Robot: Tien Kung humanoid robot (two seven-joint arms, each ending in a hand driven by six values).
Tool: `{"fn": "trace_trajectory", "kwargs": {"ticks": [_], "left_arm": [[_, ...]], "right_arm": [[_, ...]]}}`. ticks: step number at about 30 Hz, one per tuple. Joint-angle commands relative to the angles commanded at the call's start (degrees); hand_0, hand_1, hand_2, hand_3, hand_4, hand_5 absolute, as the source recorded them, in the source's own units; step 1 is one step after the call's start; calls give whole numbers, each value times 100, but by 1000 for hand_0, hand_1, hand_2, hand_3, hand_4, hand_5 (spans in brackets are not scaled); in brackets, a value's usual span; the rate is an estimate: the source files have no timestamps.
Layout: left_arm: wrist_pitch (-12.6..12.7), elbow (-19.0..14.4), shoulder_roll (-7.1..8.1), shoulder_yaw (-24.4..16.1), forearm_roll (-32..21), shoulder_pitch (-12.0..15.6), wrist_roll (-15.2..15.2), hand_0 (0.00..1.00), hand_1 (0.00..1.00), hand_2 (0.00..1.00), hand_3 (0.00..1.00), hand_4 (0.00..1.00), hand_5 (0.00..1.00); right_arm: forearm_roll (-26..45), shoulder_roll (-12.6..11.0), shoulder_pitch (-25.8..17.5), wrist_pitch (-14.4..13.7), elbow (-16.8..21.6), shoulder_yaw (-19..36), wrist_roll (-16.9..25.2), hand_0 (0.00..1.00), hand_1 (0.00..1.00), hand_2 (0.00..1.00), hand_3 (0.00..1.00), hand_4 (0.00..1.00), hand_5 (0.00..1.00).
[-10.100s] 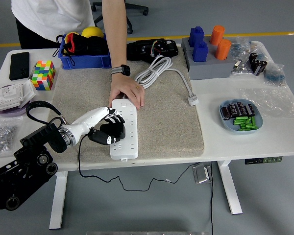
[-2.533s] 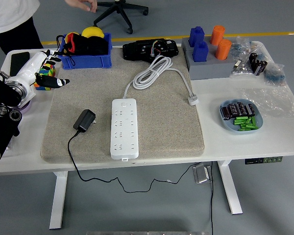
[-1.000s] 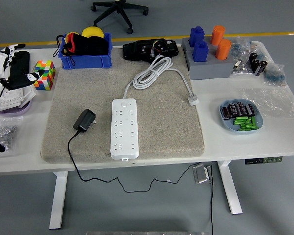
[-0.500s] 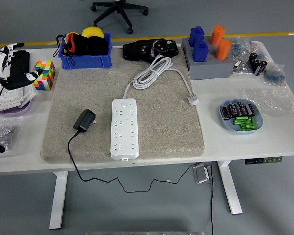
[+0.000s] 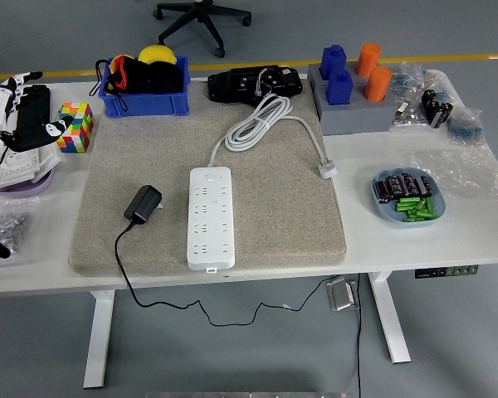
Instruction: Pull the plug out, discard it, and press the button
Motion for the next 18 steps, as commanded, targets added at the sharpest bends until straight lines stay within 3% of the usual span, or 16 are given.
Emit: {"fn": "trace_trajectory", "kwargs": {"ticks": [18], "left_arm": [[-36, 9, -3, -1, 5, 17, 42, 807, 785, 770, 848, 805, 48]], "right_arm": [[-2, 1, -10, 2, -3, -6, -1, 785, 743, 738, 740, 789, 756]]}}
